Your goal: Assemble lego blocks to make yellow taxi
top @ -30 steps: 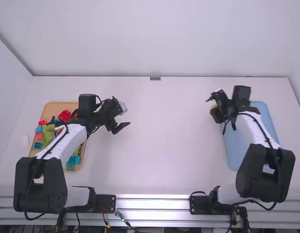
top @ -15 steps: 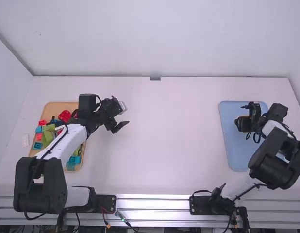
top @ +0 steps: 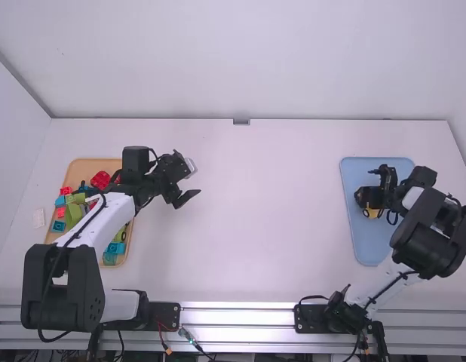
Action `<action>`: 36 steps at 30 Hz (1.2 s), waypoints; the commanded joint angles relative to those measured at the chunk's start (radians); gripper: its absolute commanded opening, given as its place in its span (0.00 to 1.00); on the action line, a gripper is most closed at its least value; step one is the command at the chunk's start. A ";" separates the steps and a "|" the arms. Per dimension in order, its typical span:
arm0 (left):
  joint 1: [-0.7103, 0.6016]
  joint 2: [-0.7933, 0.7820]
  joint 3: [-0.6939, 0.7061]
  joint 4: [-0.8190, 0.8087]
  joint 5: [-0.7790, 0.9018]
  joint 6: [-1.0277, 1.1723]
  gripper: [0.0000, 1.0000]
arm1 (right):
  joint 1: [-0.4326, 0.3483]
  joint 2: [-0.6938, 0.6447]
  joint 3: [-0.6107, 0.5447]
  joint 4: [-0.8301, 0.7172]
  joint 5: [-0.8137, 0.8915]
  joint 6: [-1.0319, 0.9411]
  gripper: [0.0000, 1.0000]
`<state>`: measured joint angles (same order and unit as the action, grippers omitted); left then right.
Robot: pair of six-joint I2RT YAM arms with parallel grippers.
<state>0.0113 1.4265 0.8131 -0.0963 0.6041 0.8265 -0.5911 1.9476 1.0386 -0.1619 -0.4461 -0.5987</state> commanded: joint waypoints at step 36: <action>-0.107 -0.632 -0.053 0.051 -0.459 -0.819 0.94 | 0.697 -0.802 0.164 -0.409 0.446 0.408 0.94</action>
<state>-0.1246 0.8204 0.7937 -0.0566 0.1867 0.0689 0.1383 1.1751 1.2324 -0.5819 -0.0368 -0.2565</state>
